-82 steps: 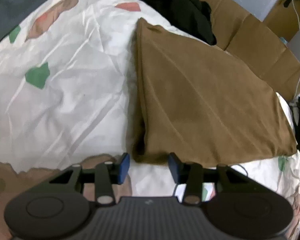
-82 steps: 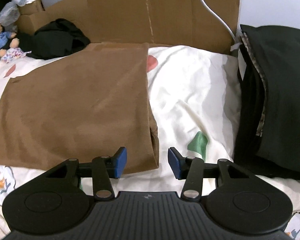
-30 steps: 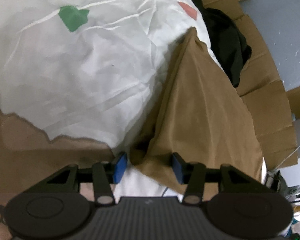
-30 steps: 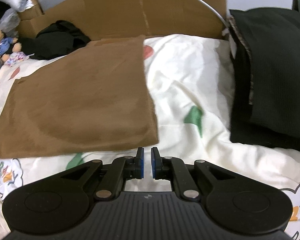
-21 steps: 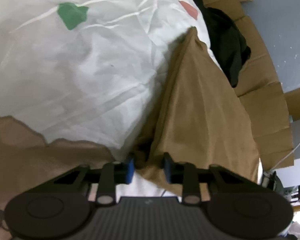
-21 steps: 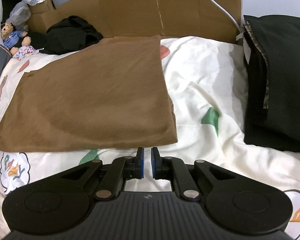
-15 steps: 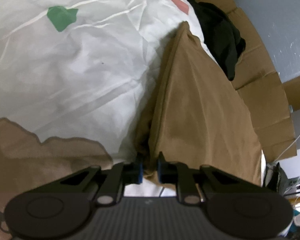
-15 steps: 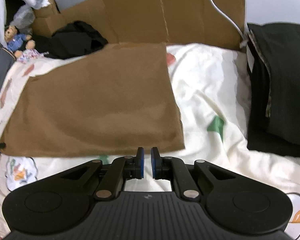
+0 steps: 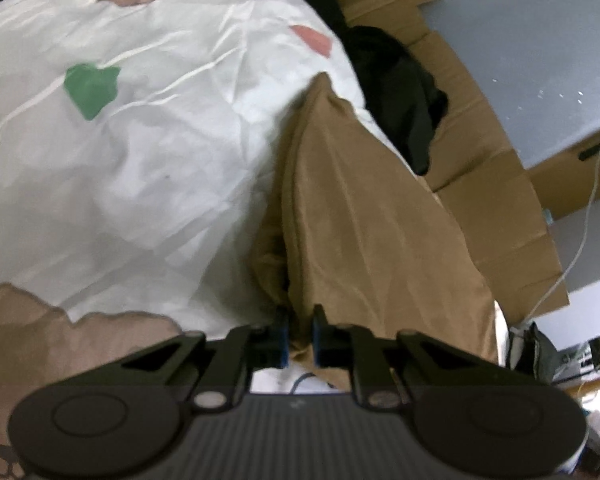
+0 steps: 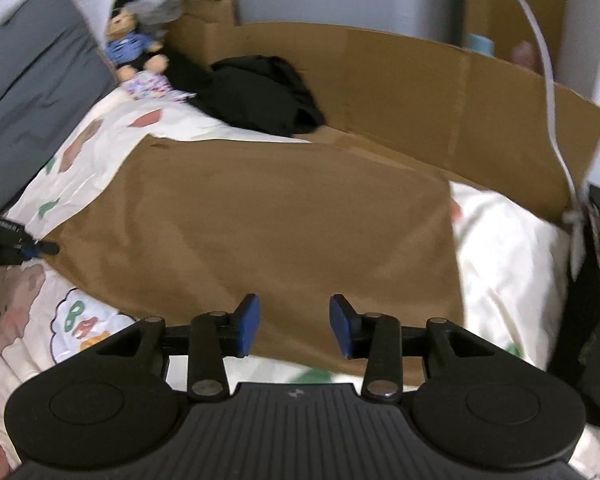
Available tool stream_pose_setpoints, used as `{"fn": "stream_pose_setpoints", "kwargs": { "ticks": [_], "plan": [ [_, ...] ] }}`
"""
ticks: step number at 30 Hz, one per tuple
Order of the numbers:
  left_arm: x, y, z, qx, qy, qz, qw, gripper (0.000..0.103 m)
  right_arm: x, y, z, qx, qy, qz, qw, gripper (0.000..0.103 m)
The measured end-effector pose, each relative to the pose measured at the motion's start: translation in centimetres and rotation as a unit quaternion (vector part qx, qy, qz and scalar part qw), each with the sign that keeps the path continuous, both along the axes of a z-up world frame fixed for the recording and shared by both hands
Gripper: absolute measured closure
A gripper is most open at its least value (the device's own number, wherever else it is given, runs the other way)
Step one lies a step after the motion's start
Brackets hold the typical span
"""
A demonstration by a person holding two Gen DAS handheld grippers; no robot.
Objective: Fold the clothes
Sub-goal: 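Hold the edge with the left gripper while the right gripper opens and moves toward it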
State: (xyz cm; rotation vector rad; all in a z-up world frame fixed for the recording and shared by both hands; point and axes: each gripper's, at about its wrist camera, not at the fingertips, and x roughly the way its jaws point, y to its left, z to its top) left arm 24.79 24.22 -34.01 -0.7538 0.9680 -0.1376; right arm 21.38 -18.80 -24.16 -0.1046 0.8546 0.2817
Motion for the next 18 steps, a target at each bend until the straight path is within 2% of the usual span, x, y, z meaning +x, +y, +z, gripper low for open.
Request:
{"fn": "stream_pose_setpoints", "kwargs": {
  "ticks": [4, 8, 14, 18],
  "plan": [
    [0.1, 0.0, 0.1, -0.01, -0.007, 0.006, 0.9999, 0.093, 0.8, 3.7, -0.1, -0.009, -0.001, 0.037, 0.999, 0.058],
    [0.1, 0.3, 0.4, -0.015, -0.015, -0.001, 0.9998, 0.093, 1.1, 8.5, -0.8, -0.063, -0.023, 0.079, 0.995, 0.052],
    [0.5, 0.5, 0.9, -0.022, -0.024, -0.017, 0.9993, 0.094, 1.6, 15.7, -2.7, -0.072, -0.026, 0.148, 0.986, 0.046],
    [0.7, 0.8, 1.2, -0.047, -0.032, -0.019, 0.9982, 0.094, 1.8, 20.1, -4.1, -0.068, -0.024, 0.18, 0.981, 0.046]
  ]
}}
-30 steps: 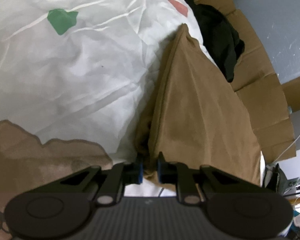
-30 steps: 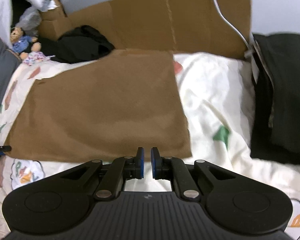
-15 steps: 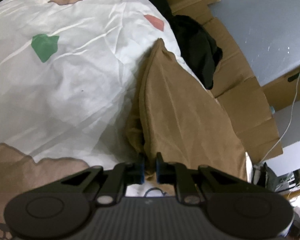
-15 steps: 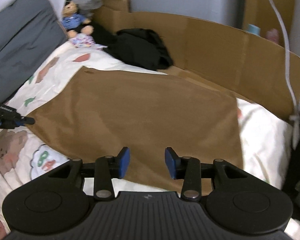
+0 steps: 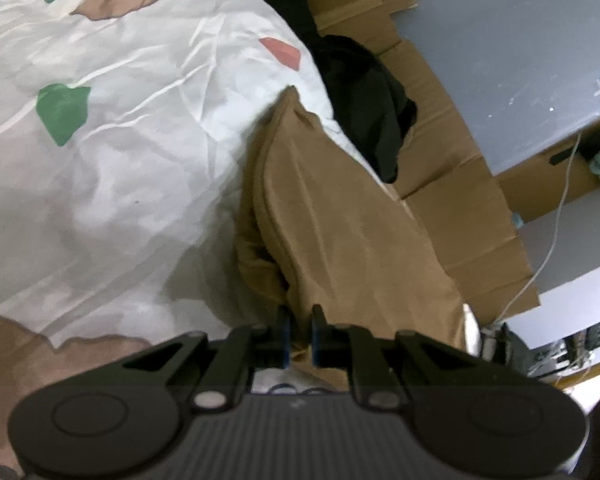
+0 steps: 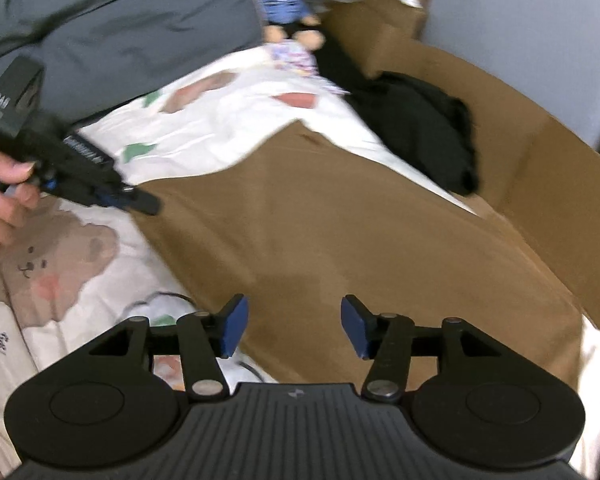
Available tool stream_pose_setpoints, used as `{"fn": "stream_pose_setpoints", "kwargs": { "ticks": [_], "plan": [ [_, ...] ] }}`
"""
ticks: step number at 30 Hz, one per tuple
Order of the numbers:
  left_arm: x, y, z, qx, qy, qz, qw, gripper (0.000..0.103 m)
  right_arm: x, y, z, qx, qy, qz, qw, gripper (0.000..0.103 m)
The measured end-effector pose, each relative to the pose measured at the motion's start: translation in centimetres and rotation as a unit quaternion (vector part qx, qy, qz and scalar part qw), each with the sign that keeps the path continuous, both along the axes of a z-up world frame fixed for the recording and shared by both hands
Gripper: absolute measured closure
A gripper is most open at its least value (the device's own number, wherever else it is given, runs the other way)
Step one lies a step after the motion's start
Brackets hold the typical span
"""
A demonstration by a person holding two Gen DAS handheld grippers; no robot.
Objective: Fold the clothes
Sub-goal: 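Hold the edge with the left gripper while the right gripper opens and moves toward it, then close the right gripper on the shirt edge beside the left gripper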
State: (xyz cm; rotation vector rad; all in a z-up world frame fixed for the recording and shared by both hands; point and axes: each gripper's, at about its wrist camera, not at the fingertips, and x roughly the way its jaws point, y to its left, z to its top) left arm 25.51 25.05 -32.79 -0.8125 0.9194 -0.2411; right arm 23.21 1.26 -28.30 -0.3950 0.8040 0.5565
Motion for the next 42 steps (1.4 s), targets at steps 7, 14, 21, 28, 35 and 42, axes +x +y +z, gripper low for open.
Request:
{"fn": "stream_pose_setpoints", "kwargs": {
  "ticks": [7, 14, 21, 28, 35, 42],
  "plan": [
    [0.2, 0.3, -0.3, -0.02, 0.001, -0.006, 0.9998, 0.094, -0.2, 5.5, -1.5, 0.011, 0.003, 0.025, 1.0, 0.043],
    [0.0, 1.0, -0.7, -0.043, 0.004, -0.003, 0.9991, 0.094, -0.6, 10.0, -2.6, -0.031, -0.035, 0.057, 0.997, 0.042],
    [0.4, 0.6, -0.2, -0.056, -0.001, -0.009, 0.9984, 0.094, -0.4, 11.4, -3.9, -0.069, -0.054, 0.063, 0.994, 0.042],
    [0.9, 0.8, 0.2, -0.077, -0.007, -0.011, 0.997, 0.094, -0.6, 12.4, -5.0, -0.126, -0.099, 0.071, 0.984, 0.042],
    [1.1, 0.8, 1.2, -0.082, -0.011, -0.008, 0.9966, 0.095, -1.4, 14.0, -5.6, -0.183, -0.143, 0.092, 0.968, 0.05],
    [1.4, 0.3, 2.0, -0.075, -0.01, -0.01, 0.9971, 0.095, -1.6, 13.5, -4.9, -0.184, -0.137, 0.105, 0.967, 0.095]
  ]
}}
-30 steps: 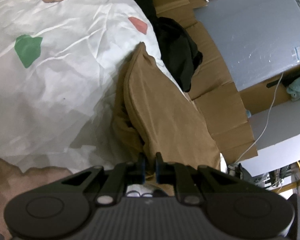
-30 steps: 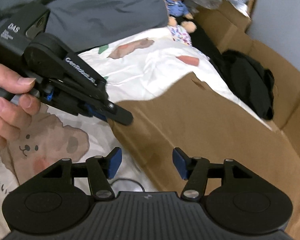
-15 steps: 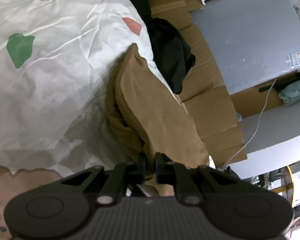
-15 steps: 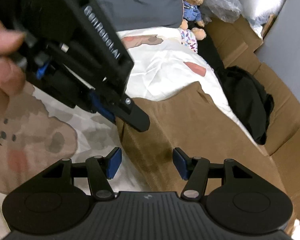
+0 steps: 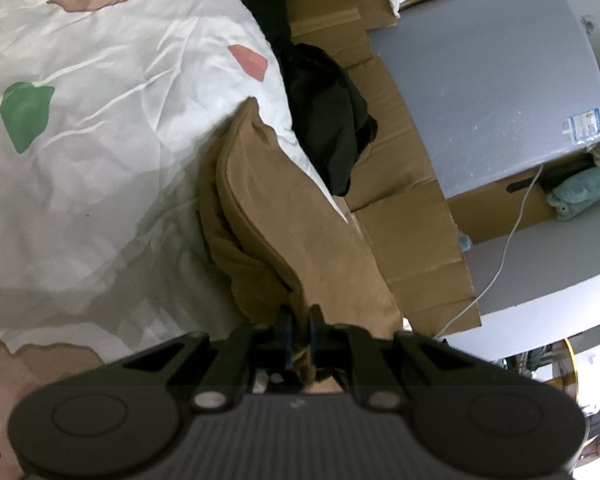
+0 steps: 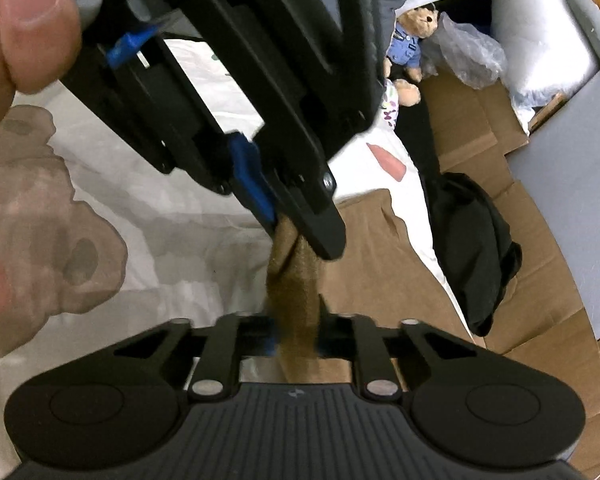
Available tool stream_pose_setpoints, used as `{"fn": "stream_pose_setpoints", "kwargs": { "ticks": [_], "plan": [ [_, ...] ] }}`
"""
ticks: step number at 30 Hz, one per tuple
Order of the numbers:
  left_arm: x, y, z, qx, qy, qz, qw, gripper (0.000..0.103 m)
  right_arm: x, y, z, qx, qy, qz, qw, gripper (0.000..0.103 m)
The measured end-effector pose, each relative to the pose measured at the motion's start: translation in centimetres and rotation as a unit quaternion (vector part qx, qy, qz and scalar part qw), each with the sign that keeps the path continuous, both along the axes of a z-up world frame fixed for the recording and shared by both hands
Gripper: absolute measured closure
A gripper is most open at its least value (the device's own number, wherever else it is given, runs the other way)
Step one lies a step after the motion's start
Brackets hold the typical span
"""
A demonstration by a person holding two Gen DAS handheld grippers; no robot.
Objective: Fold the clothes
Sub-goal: 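Close the right gripper on the shirt edge beside the left gripper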
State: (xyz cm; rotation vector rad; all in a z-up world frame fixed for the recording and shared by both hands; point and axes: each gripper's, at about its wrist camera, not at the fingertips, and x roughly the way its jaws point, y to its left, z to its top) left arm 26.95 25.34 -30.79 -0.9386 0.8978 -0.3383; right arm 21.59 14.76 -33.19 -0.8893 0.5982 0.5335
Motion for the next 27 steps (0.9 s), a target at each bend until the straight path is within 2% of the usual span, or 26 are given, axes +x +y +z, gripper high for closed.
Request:
{"fn": "stream_pose_setpoints", "kwargs": {
  "ticks": [3, 5, 7, 9, 11, 17, 22, 27],
  "plan": [
    [0.5, -0.2, 0.5, 0.016, 0.002, -0.009, 0.9998, 0.087, -0.2, -0.4, 0.3, 0.003, -0.003, 0.005, 1.0, 0.097],
    [0.7, 0.1, 0.5, 0.023, 0.003, -0.007, 0.9997, 0.063, 0.1, -0.8, 0.4, 0.012, 0.003, 0.002, 1.0, 0.097],
    [1.1, 0.3, 0.5, 0.03, 0.006, -0.002, 0.9995, 0.052, 0.4, -1.4, 0.8, 0.031, 0.012, -0.006, 0.999, 0.097],
    [1.6, 0.4, 0.0, 0.033, 0.015, 0.003, 0.9993, 0.05, 0.7, -2.1, 1.1, 0.05, 0.019, -0.013, 0.999, 0.097],
    [2.2, 0.4, -0.6, 0.032, 0.025, 0.009, 0.9991, 0.042, 0.8, -2.7, 1.4, 0.063, 0.022, -0.015, 0.998, 0.097],
    [4.0, -0.2, -2.3, 0.022, 0.047, 0.013, 0.9986, 0.04, 1.2, -3.9, 2.0, 0.09, 0.032, -0.02, 0.995, 0.097],
    [5.3, -0.9, -2.6, 0.009, 0.045, 0.008, 0.9989, 0.04, 1.4, -4.7, 2.2, 0.107, 0.04, -0.017, 0.993, 0.097],
    [6.7, -1.5, -3.0, 0.013, 0.049, -0.002, 0.9987, 0.04, 1.4, -5.5, 2.3, 0.121, 0.045, -0.011, 0.992, 0.097]
  ]
}}
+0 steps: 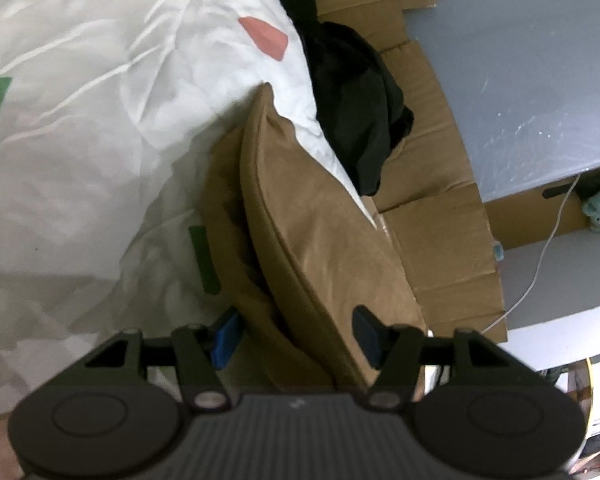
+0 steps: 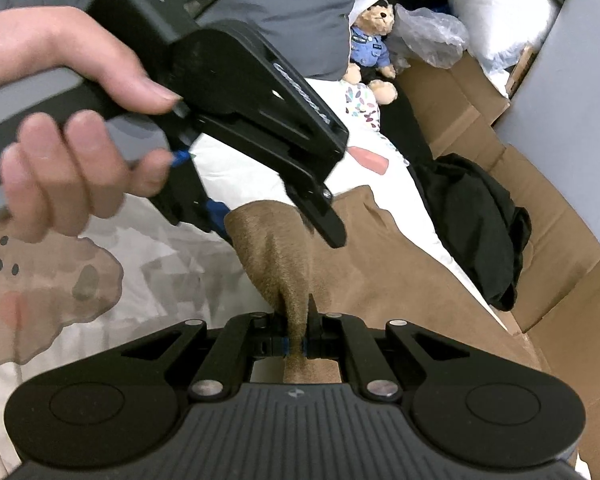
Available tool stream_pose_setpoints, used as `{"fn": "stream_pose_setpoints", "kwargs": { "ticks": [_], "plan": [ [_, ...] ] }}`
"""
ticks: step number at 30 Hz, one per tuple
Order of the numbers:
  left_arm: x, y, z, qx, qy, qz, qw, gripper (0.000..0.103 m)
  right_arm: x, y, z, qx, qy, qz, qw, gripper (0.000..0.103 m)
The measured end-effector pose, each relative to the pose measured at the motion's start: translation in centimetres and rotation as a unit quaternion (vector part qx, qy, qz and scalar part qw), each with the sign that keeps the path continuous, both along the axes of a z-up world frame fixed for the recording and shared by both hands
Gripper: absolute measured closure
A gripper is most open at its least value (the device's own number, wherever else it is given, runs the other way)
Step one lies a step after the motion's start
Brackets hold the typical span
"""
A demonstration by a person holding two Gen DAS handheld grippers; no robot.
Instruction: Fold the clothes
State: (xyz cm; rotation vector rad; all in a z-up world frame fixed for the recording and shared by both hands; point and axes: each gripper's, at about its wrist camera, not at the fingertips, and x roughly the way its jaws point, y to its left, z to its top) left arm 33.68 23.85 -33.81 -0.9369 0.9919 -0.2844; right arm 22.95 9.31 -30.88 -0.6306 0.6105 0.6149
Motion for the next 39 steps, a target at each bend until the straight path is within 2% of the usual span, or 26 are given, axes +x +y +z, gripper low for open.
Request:
{"fn": "stream_pose_setpoints", "kwargs": {
  "ticks": [13, 19, 22, 26, 29, 39],
  "plan": [
    [3.6, 1.2, -2.7, 0.016, 0.029, 0.02, 0.9993, 0.04, 0.4, -0.3, 0.0, 0.017, 0.027, -0.007, 0.999, 0.097],
    [5.7, 1.0, -3.6, 0.029, 0.039, 0.013, 0.9987, 0.043, 0.5, -0.3, 0.5, 0.017, 0.028, -0.007, 0.999, 0.097],
    [6.5, 0.3, -3.4, 0.018, 0.028, 0.001, 0.9994, 0.059, 0.7, -0.5, 0.7, 0.024, 0.033, -0.014, 0.999, 0.097],
    [6.8, -0.6, -2.9, 0.037, 0.028, -0.017, 0.9988, 0.091, 0.7, -0.7, 1.0, 0.028, 0.034, -0.015, 0.999, 0.097],
    [6.8, -0.8, -1.7, 0.052, 0.004, -0.022, 0.9984, 0.093, 0.7, -1.1, 1.2, 0.035, 0.036, -0.022, 0.998, 0.097],
    [7.7, -3.0, 2.2, 0.071, -0.036, -0.035, 0.9962, 0.094, 0.8, -2.7, 3.0, 0.07, 0.036, -0.045, 0.996, 0.097]
  ]
}}
